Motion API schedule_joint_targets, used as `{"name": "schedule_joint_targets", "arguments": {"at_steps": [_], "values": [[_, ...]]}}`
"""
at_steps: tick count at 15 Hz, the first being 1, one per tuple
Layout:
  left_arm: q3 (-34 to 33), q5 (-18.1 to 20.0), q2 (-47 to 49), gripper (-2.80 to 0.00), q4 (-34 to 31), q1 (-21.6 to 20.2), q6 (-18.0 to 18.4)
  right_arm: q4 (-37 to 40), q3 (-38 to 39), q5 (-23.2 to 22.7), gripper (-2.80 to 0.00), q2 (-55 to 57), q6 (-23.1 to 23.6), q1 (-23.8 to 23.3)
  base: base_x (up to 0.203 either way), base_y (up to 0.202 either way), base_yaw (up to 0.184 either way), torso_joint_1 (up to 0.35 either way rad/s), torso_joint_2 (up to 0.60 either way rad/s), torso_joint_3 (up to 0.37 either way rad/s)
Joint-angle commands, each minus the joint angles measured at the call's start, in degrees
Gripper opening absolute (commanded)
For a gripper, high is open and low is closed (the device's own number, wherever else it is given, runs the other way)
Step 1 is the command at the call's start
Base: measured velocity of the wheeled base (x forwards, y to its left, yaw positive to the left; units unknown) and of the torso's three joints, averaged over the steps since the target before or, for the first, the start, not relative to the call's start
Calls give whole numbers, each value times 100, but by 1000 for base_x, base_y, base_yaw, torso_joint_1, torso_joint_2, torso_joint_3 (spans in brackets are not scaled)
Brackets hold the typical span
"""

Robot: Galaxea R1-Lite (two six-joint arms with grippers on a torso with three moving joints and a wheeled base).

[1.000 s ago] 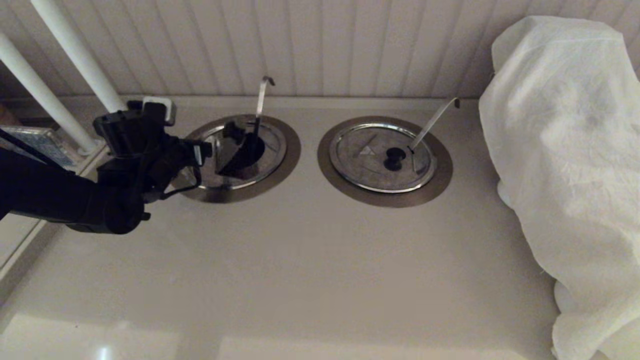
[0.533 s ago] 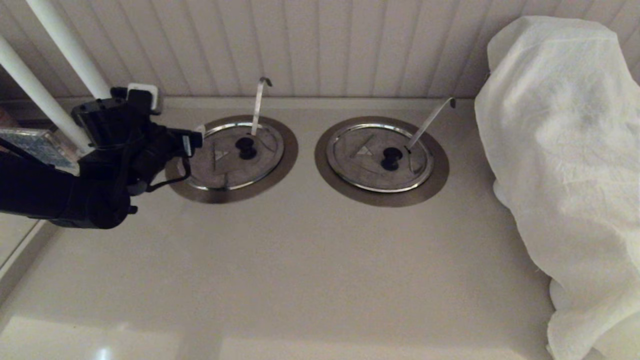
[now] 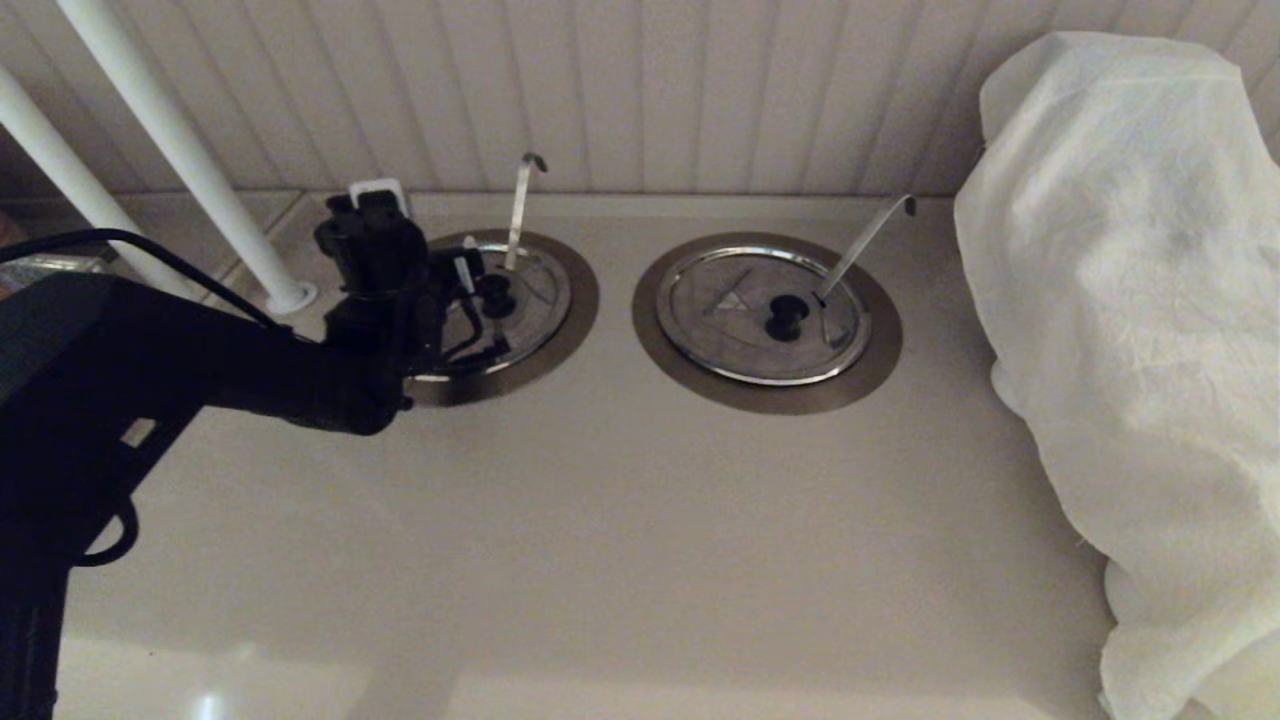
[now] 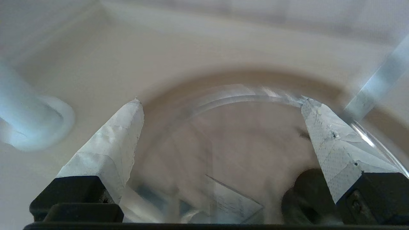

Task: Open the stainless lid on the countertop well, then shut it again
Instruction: Open the lid

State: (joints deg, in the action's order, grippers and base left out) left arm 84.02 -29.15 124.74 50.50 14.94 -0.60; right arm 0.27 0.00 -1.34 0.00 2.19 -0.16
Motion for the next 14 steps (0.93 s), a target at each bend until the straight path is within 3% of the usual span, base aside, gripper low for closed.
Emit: {"name": "schedule_joint_targets", "arguments": {"at_steps": [1, 7, 14], "values": [[31, -91, 324, 0, -12, 151, -11, 0, 9, -6, 0, -9, 3, -1, 0, 0, 0, 0, 0, 0], [62, -205, 578, 0, -49, 351, -37, 0, 9, -5, 0, -9, 1, -1, 0, 0, 0, 0, 0, 0], [54, -240, 535, 0, -49, 255, 105, 0, 9, 2, 0, -9, 1, -1, 0, 0, 0, 0, 0, 0]]}}
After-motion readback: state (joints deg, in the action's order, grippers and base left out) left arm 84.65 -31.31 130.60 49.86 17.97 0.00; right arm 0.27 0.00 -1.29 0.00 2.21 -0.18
